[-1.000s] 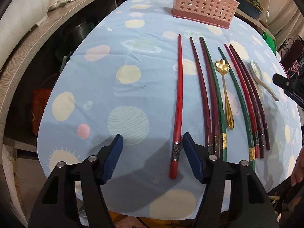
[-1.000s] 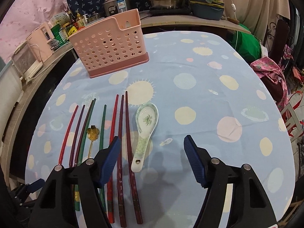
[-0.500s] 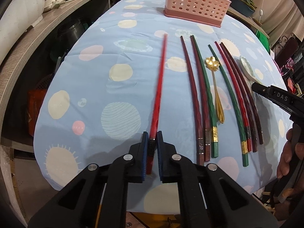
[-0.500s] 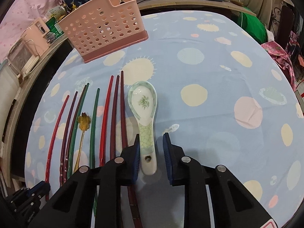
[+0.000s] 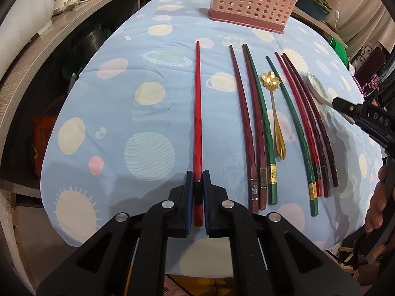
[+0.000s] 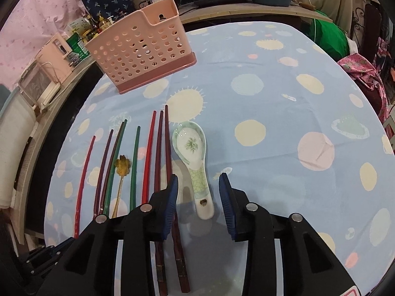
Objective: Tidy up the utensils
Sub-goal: 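Grasp a red chopstick with the left tool while the right tool grasps the white ceramic spoon, then carry the red chopstick and white spoon into the pink basket and open both tools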
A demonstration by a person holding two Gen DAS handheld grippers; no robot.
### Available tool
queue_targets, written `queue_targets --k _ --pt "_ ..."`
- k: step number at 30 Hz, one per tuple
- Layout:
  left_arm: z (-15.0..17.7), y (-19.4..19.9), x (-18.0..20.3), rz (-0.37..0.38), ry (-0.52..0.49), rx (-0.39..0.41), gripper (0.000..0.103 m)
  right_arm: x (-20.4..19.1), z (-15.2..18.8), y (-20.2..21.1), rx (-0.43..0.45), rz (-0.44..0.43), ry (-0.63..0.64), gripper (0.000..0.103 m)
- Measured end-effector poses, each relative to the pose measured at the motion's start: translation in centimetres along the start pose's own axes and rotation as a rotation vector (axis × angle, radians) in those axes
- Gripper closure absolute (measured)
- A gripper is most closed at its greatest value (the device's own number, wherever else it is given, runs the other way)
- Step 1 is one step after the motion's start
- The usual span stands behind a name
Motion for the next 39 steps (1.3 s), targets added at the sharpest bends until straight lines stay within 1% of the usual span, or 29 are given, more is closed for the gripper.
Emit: queue_targets --k 3,5,12,17,20,23,32,36,39 --pt "0.0 0.0 0.0 0.000 0.001 0.000 0.096 0.1 -0.3 -0.1 0.000 0.000 0.000 0.073" --pt "0.0 0.0 0.0 0.001 0.001 0.000 0.096 0.1 -0.1 -0.7 -0.019 0.005 0.005 0.088" --pt "-0.1 -0.1 -0.2 0.006 0.009 0.001 0.096 0.1 1.5 -1.7 -0.048 -0.009 0.008 0.096" --pt "-0.1 0.2 -0.1 0.014 0.013 0.008 0.096 0.2 2.0 -1.4 -0.042 -0.005 0.014 0.096" --pt "-0.6 1.3 0.1 0.019 0.007 0.041 0.096 0.5 1.8 -0.3 -0.017 -0.006 0.002 0.096" --pt "-1.5 3.0 0.3 0.033 0.006 0.088 0.096 1.0 1.0 1.4 0.027 -0.007 -0.014 0.097" --pt "-5.4 7.9 0.3 0.075 0.022 0.223 0.096 1.8 -2.4 5.9 0.140 -0.013 -0.041 0.097" --pt "-7.4 9.7 0.7 0.075 0.003 0.283 0.096 1.3 -3.9 7.3 0.179 -0.021 -0.030 0.097" --pt "-9.5 10.9 1.2 0.080 -0.009 0.326 0.096 1.0 -5.1 8.2 0.208 -0.029 -0.027 0.097"
Point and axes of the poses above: each gripper's, at about its wrist camera, not at the fingertips, and y roughly against the way its jaws point, x to its right, z to its underside, the point moved 1 cm from there along -y, roughly the way its jaws point, and after that the axes turned 14 degrees about z, right-handed, at the moved point
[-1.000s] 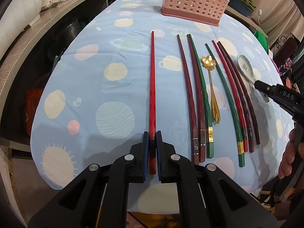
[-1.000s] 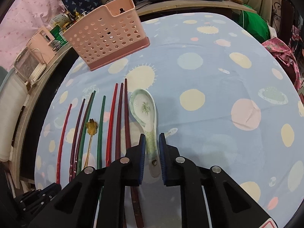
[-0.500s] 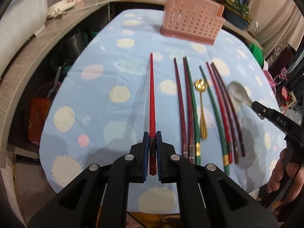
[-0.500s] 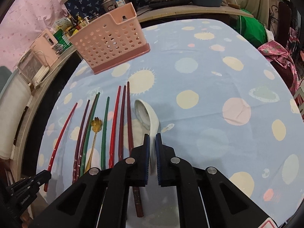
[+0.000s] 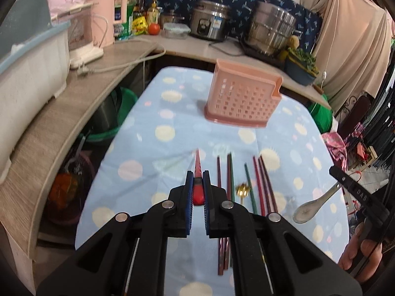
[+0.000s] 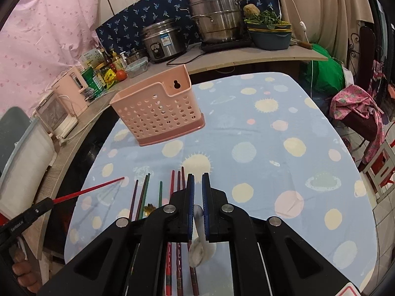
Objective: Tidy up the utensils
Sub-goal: 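Carry the red chopstick and white spoon into the pink basket and open both tools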
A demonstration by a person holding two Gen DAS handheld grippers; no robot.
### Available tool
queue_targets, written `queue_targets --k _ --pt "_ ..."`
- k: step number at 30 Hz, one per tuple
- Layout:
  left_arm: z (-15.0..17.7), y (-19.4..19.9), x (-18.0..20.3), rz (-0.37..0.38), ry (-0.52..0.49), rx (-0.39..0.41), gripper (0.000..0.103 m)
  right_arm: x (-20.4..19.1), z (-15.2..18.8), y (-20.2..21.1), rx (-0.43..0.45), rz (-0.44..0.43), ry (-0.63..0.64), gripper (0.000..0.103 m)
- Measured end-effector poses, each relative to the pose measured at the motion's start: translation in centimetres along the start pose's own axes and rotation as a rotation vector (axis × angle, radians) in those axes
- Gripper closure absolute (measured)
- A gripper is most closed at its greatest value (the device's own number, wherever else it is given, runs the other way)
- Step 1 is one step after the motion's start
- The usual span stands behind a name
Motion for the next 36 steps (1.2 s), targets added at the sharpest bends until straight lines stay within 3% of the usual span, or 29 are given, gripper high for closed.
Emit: queue_targets --k 8,17,23,29,36 --pt "-7.7 0.4 1.5 0.052 -0.023 0.107 0.096 -1.3 -6.4 -0.3 0.089 -0.019 -0.003 0.097" --pt "-17.4 0.5 4.1 0.091 -0.061 0.260 0.096 -3.6 -15.3 -3.6 0.166 -0.048 -0.049 0.097" --pt "-21.4 -1.3 4.8 0.103 -0.060 0.286 0.096 -5.1 -19.9 -5.4 0.221 -0.043 -0.069 0.097" --pt "-23.4 -2.5 4.9 0.107 -0.052 0.302 0.096 -6.7 -21.7 -8.0 0.201 -0.041 -0.037 0.097" --pt "-24.7 -2.4 4.8 0.111 -0.054 0.332 0.096 -7.3 -20.8 -12.2 0.122 -0.031 -0.033 0.097"
Point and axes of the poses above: each gripper's, at about its wrist camera, not at the fingertips, and y roughly against the way its jaws point, x to its right, z to its underside, the point moved 1 cm from there along -y, roughly the way its jaws point, and after that the axes turned 14 degrees about z, right-handed, at the moved point
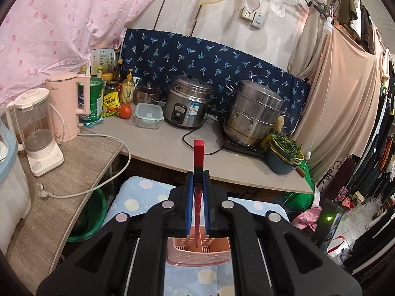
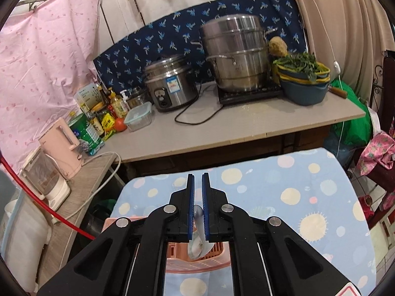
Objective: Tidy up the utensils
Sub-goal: 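Carry the red chopstick and white spoon into the pink basket and open both tools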
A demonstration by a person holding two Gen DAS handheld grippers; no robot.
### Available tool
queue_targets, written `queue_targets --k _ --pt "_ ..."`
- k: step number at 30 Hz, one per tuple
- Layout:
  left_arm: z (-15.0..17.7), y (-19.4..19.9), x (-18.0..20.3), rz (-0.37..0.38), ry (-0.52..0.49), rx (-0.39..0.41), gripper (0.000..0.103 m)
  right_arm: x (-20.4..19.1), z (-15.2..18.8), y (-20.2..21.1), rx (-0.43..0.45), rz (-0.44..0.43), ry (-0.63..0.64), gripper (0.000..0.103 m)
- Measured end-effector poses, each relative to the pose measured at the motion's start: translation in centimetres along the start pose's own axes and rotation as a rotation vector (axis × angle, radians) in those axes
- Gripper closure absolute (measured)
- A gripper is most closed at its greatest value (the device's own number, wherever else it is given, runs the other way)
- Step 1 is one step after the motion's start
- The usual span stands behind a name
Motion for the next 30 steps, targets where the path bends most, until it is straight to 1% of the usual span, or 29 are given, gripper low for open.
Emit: queue_targets --k 2,5,8,11,12,13,14,15,16,17,19,21,22,24,26,28,30 --pt "0.0 -0.5 0.0 -0.015 -0.007 -0.001 0.096 -0.2 0.5 -1.0 -0.016 0.008 0.005 0.097" --pt "0.4 -1.8 -0.6 -0.017 0.011 -0.028 0.096 -0.4 1.3 -2.3 -0.042 0.017 0.008 0.097" --pt "1.4 -3.4 -1.1 -0.039 0.013 -0.056 0.096 -0.6 2.0 -3.5 -0.071 0.021 0.017 0.097" --pt "2.5 -5.1 -2.0 -0.059 0.025 -0.091 0.096 -0.4 2.5 -3.7 -0.083 0.018 0.016 0.096" --pt "2.9 -5.5 -2.3 -0.066 0.032 -0.099 0.096 -0.4 2.6 -3.5 -0.076 0.024 0.016 0.094" --pt "3.4 -5.9 -2.6 -0.072 0.040 -0.101 0.095 -0.4 2.8 -3.3 -0.071 0.029 0.020 0.090" --pt "3.8 -6.1 -3.0 -0.078 0.046 -0.104 0.091 -0.4 2.9 -2.9 -0.064 0.029 0.023 0.082" --pt "4.1 -6.3 -3.2 -0.086 0.053 -0.111 0.086 -0.3 3.0 -2.4 -0.057 0.030 0.024 0.077" --pt "4.5 -6.3 -3.4 -0.093 0.060 -0.116 0.073 -0.1 3.2 -2.0 -0.052 0.030 0.025 0.072" --pt "4.8 -6.2 -3.5 -0.097 0.065 -0.116 0.063 0.0 3.4 -1.5 -0.049 0.030 0.027 0.072" --pt "5.6 -5.6 -3.5 -0.106 0.067 -0.110 0.058 0.3 3.9 -0.4 -0.047 0.026 0.035 0.071" --pt "6.3 -4.9 -3.1 -0.111 0.055 -0.115 0.052 0.8 4.7 1.2 -0.046 0.014 0.040 0.068" --pt "6.9 -4.5 -2.9 -0.115 0.046 -0.120 0.051 1.0 5.1 2.0 -0.048 0.012 0.045 0.066" --pt "7.9 -3.6 -2.3 -0.115 0.022 -0.131 0.049 1.5 6.5 3.6 -0.063 0.002 0.050 0.065" --pt "9.9 -2.5 -1.6 -0.110 -0.006 -0.166 0.046 2.1 8.1 5.1 -0.079 -0.003 0.054 0.065" --pt "11.9 -1.6 -1.2 -0.105 -0.025 -0.201 0.045 2.8 10.0 6.6 -0.098 -0.001 0.063 0.065" --pt "14.4 -0.7 -1.0 -0.117 -0.043 -0.245 0.045 3.6 12.3 8.0 -0.125 0.003 0.073 0.065"
Point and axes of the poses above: each gripper's, at about its wrist camera, not at the fingertips, and y roughly against the way its jaws point, x to its right, z to its underside, the point moved 1 cm from there along -y, roughly the way its jaws point, and after that the axes turned 14 degrees about z, right-handed, at the moved point
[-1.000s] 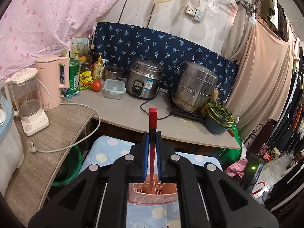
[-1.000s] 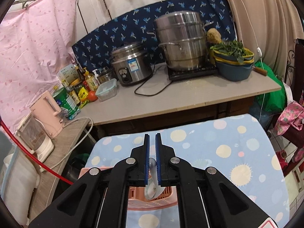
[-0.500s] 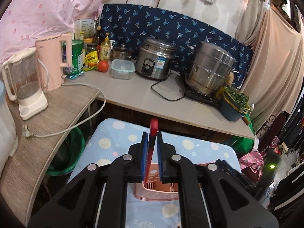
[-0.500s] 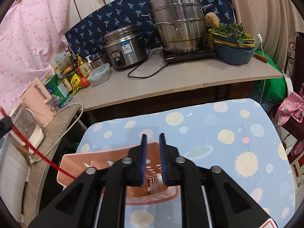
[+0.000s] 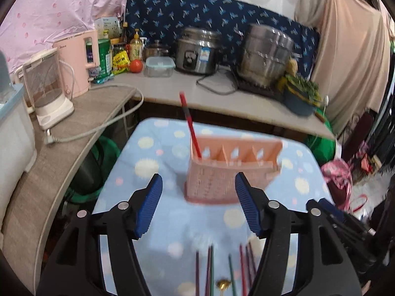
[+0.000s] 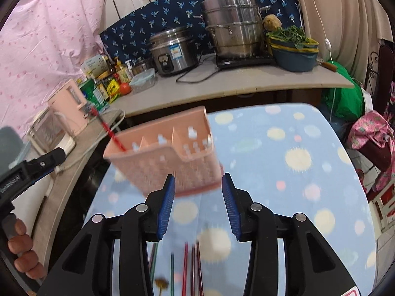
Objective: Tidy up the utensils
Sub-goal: 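Return to the table and grasp a dark red chopstick with each tool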
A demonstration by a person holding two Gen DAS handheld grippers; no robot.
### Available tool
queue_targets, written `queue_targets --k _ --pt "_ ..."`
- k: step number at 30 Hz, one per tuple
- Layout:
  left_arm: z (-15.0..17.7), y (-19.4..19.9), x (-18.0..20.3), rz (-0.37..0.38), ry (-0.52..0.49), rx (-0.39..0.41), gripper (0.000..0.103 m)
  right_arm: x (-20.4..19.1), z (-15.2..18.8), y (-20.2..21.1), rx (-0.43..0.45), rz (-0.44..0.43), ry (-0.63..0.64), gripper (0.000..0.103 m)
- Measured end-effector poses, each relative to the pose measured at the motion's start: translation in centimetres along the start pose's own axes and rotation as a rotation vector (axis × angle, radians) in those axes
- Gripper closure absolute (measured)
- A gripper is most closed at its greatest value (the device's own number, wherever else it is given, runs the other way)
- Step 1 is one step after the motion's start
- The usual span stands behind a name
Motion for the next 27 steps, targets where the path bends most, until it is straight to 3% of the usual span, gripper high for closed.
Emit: queue_targets --k 8,13,19,27 --pt "9.9 1.1 0.1 -0.050 -0.018 -0.136 0.045 2.0 9.7 2.6 -0.103 0.041 0.049 0.064" --pt "14.4 1.5 -0.2 -0.080 -0.035 -0.201 0.045 2.4 14.6 3.5 -0.137 0.078 0.093 0.064" --pt "18.1 1.9 -0.4 -0.074 -0.020 -0.252 0.045 2.2 18.2 3.3 -0.189 0.077 0.117 0.064" --pt "20.5 2.3 -0.4 -0.060 -0.016 -0.293 0.045 1.3 20.1 3.0 -0.201 0.088 0.159 0.066"
Point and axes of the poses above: each gripper's, at about its wrist camera, not at the fingertips, and y roughly against the way its jaws point, x to its right, z to its underside, the point moved 1 cm from there along -y, roughly the way its jaws point, and after that the axes turned 14 degrees about z, right-handed, at the moved point
